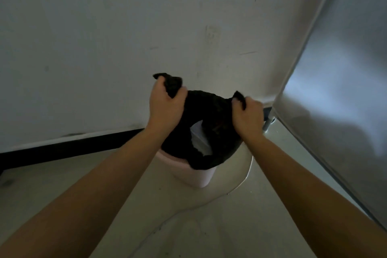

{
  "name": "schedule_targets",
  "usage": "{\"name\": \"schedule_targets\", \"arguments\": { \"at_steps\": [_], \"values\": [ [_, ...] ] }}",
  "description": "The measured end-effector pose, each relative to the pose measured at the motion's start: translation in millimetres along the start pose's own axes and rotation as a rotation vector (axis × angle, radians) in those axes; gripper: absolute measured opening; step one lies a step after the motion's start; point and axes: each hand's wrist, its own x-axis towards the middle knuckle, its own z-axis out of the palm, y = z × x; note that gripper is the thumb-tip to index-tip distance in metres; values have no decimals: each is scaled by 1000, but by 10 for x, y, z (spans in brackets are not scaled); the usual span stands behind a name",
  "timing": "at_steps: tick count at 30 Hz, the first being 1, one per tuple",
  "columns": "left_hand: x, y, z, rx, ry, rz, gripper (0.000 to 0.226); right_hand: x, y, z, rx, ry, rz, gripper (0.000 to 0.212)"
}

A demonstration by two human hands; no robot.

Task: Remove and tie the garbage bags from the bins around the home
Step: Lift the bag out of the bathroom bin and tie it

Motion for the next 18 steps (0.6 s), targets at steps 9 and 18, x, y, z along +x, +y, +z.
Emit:
{"name": "schedule_targets", "arguments": {
  "at_steps": [9, 18],
  "values": [
    [164, 22, -413, -119, -145, -4, 63, 294, -719, -559, 770, -182, -58, 15],
    [124, -237, -476, 51, -218, 2, 89, 206, -460, -668, 231, -257, -31, 84]
  ]
}}
